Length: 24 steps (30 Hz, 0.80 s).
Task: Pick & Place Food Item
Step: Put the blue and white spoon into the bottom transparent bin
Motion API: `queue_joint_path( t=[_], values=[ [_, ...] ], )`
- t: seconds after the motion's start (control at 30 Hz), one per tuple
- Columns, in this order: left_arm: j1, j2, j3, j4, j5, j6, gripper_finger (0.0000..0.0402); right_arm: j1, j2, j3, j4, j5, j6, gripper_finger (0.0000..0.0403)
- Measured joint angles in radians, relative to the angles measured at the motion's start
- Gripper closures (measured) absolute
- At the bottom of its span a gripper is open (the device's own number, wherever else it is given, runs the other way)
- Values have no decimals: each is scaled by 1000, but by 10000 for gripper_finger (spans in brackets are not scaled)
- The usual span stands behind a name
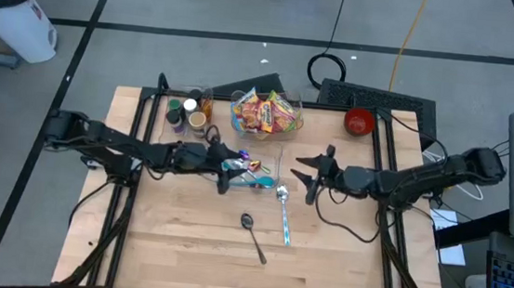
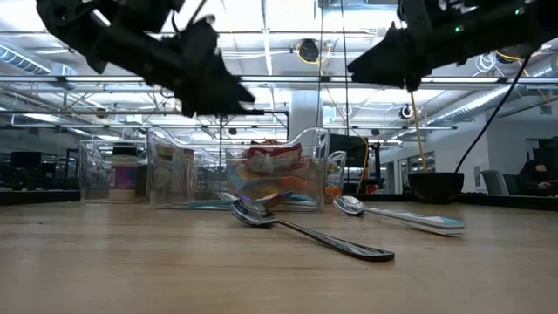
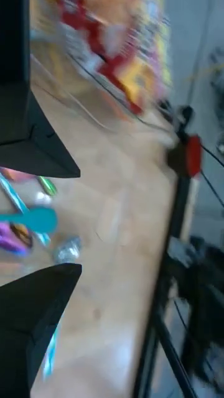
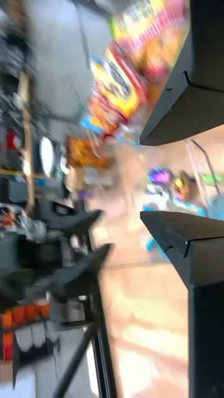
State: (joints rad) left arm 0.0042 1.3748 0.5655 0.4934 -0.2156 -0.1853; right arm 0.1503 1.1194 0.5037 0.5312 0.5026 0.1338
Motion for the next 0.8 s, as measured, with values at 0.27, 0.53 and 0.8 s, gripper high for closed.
queue_joint_path(
  t=[0.27, 0.53, 0.8],
  values=[
    [0, -62, 0, 13, 32, 38, 163, -142, 8, 0, -222, -247, 214, 225],
    [3, -63, -87, 355, 110, 52, 178, -223, 164, 0, -263, -461, 344, 224],
    [21, -63, -150, 398, 32, 14, 181, -276, 359, 0, -112, -658, 352, 224]
  ],
)
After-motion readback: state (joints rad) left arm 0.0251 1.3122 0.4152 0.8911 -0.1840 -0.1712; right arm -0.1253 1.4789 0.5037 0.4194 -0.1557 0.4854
